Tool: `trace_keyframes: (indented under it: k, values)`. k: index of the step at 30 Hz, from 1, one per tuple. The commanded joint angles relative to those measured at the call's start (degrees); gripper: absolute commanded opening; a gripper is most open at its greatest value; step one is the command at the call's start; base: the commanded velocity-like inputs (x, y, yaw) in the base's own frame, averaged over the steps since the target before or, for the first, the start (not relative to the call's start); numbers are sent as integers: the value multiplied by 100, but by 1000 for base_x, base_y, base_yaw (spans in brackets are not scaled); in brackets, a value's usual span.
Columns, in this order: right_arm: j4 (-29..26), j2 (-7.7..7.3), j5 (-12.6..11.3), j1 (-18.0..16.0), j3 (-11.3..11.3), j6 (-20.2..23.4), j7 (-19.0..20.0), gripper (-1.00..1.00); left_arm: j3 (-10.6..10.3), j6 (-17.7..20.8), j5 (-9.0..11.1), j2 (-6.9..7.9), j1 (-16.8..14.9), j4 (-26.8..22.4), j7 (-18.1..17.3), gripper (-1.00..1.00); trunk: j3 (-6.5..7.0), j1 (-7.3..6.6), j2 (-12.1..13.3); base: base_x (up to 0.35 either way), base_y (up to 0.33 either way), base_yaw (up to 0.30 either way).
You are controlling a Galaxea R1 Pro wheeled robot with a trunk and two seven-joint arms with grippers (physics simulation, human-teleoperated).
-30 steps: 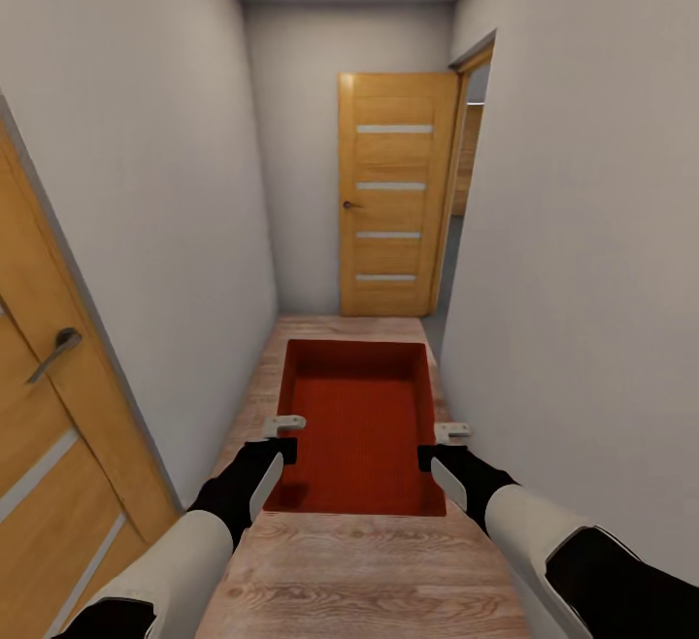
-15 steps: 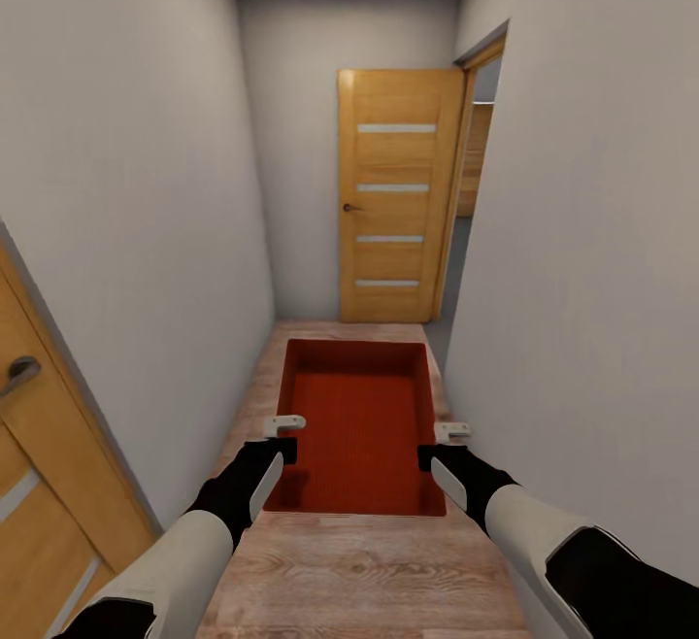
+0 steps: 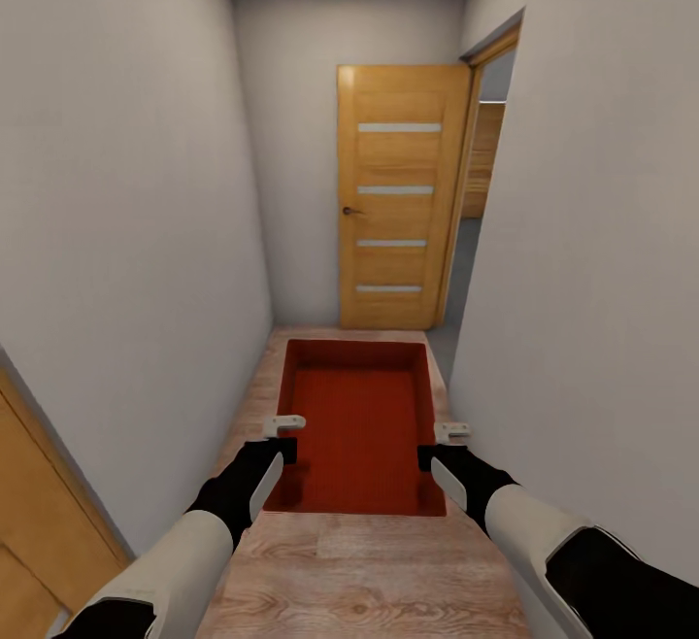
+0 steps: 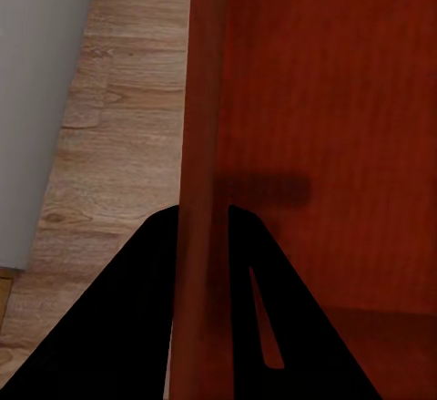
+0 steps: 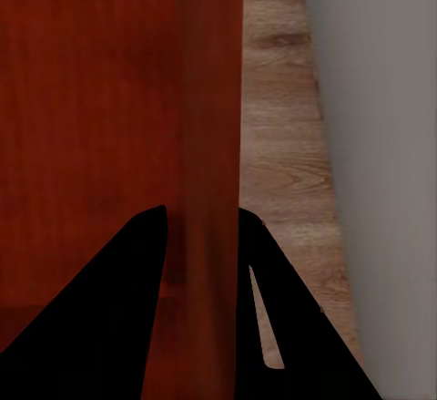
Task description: Move the two storage containers from the living room to the garage. In the garage, place one container on the floor and stack the other container on top of it (either order is fine).
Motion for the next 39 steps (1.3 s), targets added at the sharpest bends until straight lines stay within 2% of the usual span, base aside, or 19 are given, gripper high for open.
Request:
trace_keyframes:
  k: [1,32,39]
  values:
    - [-29,-52,95,-10,-47,34,-20,-100,-80,240,185,8,-1,155,51,-100,-12,7,-13,324,0,0]
    - [-29,-52,95,-12,-47,33,-18,-100,-88,240,178,13,0,64,51,-100,-12,7,-13,323,0,0]
    - [-29,-52,95,-13,-47,34,-16,-100,-83,240,178,9,-1,51,53,-100,-12,7,-13,160,0,0]
